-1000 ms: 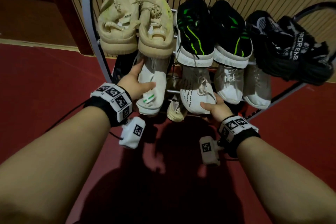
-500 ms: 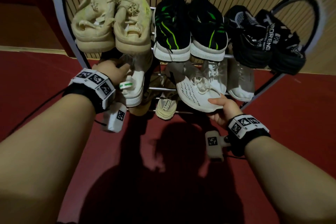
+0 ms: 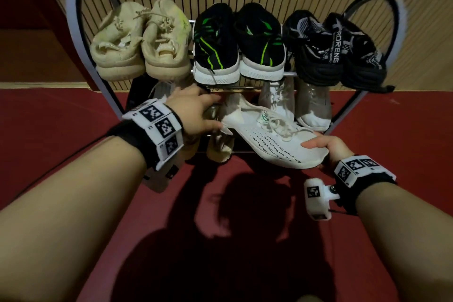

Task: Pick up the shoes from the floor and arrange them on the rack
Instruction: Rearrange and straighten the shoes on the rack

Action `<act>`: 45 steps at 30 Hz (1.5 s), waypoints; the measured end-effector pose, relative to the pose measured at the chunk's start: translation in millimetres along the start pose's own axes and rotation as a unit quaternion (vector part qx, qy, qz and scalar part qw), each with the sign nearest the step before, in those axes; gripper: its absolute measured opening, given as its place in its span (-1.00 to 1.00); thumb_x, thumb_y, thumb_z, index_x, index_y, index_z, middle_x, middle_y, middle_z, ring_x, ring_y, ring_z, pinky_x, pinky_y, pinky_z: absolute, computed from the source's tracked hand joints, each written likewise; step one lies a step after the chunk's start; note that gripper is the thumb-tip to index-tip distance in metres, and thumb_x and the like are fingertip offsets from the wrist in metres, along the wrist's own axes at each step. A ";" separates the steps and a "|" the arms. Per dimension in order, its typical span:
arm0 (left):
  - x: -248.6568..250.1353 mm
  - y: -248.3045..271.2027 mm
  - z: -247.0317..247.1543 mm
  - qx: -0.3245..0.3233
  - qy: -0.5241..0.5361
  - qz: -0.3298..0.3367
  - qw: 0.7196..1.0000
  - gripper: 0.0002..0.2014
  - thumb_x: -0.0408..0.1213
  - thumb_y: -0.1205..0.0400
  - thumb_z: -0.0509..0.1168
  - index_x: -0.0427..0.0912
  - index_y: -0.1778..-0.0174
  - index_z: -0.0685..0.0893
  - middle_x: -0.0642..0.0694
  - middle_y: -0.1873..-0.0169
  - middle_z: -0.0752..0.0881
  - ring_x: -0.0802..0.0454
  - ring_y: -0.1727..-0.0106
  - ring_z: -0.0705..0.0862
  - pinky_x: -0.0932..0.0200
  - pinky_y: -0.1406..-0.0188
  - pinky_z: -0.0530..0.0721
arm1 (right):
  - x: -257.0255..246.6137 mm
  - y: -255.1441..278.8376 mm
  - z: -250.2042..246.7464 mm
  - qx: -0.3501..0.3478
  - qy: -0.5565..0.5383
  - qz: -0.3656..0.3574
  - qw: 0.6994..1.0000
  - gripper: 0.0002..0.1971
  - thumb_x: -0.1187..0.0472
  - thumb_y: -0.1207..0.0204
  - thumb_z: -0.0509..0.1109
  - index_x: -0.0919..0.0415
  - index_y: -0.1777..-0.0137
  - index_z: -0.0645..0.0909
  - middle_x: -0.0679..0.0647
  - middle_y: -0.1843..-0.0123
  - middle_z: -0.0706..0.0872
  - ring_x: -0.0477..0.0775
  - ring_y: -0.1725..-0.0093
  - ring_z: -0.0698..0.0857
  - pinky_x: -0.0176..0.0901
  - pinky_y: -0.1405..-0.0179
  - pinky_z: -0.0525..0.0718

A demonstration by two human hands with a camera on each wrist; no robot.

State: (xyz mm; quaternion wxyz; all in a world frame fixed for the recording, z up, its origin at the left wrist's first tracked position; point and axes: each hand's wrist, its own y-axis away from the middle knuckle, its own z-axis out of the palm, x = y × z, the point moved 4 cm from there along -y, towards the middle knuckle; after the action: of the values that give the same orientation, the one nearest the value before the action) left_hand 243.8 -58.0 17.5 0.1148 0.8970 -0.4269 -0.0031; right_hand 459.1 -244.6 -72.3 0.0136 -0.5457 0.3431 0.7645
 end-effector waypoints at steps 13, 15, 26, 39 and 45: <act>73.4 -20.7 27.1 -0.077 -0.069 0.105 0.989 0.02 0.44 -0.27 0.33 0.33 -0.59 -0.04 0.01 -0.54 0.26 -0.13 -0.54 0.23 -0.15 -0.45 0.15 | 1.1 34.1 -31.6 -0.102 0.093 0.069 0.988 -0.36 0.40 -0.23 0.32 0.17 -0.40 0.57 0.23 -0.33 0.67 0.26 -0.34 0.64 0.12 -0.39 0.52; 79.6 -19.9 39.1 -0.105 -0.058 0.142 0.983 0.05 0.33 -0.29 0.42 0.36 -0.58 -0.09 0.01 -0.56 0.24 -0.10 -0.56 0.22 -0.07 -0.51 0.14 | 3.5 33.1 -30.2 -0.141 0.106 0.085 0.981 -0.33 0.38 -0.24 0.34 0.13 -0.45 0.52 0.23 -0.41 0.60 0.27 -0.40 0.58 0.16 -0.45 0.42; 54.5 -7.6 65.6 -0.166 0.064 0.189 0.966 0.05 0.09 -0.25 0.55 0.35 -0.55 0.02 0.03 -0.31 0.56 -0.02 -0.28 0.54 0.04 -0.32 0.52 | -19.5 21.2 -7.6 -0.164 0.203 0.065 0.963 -0.53 0.24 -0.35 0.36 -0.01 -0.29 0.60 0.02 -0.23 0.75 0.01 -0.23 0.72 -0.21 -0.15 0.67; 36.1 -3.7 75.0 -0.131 0.183 0.160 0.961 -0.08 0.28 -0.19 0.40 0.16 -0.47 0.24 0.08 -0.15 0.68 0.05 -0.14 0.66 0.11 -0.18 0.62 | -27.6 -2.1 -2.3 -0.004 0.145 0.033 0.989 -0.45 -0.37 -0.39 0.20 -0.06 -0.25 0.60 0.26 -0.19 0.74 0.14 -0.02 0.71 -0.21 0.36 0.75; 31.6 -8.8 87.6 -0.132 0.212 0.114 0.962 -0.17 0.23 -0.33 0.44 0.12 -0.47 0.26 0.06 -0.19 0.65 0.03 -0.20 0.62 0.11 -0.23 0.57 | -23.0 -14.9 14.5 0.012 0.120 -0.033 0.992 -0.51 0.24 -0.62 0.29 -0.15 -0.46 0.29 0.04 -0.32 0.53 0.09 -0.02 0.70 0.01 0.37 0.79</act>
State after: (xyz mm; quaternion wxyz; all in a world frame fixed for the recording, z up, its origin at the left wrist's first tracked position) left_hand 261.5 -94.7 -66.8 0.3192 0.7993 -0.4883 0.1439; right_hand 462.3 -217.3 -58.0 0.0038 -0.6444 0.3337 0.6880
